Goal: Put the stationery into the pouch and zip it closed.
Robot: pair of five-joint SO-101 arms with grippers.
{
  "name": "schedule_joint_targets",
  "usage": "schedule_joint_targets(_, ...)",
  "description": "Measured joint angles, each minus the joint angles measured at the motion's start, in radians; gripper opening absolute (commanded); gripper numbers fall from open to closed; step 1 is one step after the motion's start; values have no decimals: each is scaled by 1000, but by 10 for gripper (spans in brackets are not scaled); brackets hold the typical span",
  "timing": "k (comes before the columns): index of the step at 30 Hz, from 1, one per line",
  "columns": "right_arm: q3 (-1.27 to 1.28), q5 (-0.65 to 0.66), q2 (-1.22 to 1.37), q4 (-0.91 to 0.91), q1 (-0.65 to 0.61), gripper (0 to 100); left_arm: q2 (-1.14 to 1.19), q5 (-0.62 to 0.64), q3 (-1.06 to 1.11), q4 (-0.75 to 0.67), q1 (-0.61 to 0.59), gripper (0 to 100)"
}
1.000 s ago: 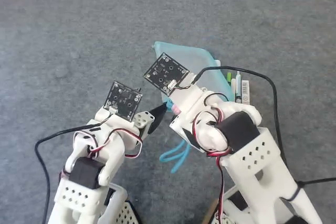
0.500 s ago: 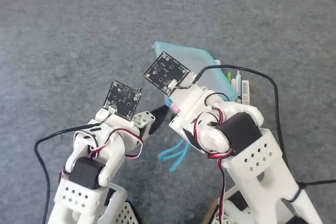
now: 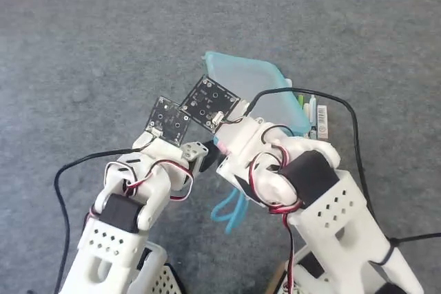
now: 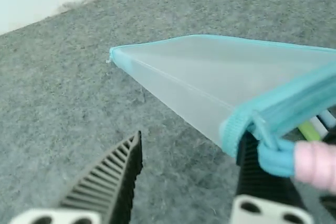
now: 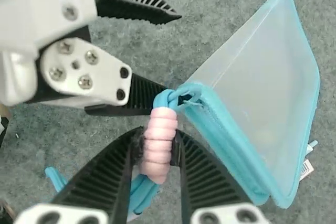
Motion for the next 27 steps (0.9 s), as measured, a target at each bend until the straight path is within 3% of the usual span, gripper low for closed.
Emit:
schedule_joint_targets(18, 61, 28, -3, 11, -8, 7, -2, 51, 37, -66, 6, 12)
schedule_joint_targets(27, 161, 34, -9, 9, 8, 7, 0, 54, 38, -68, 6, 10)
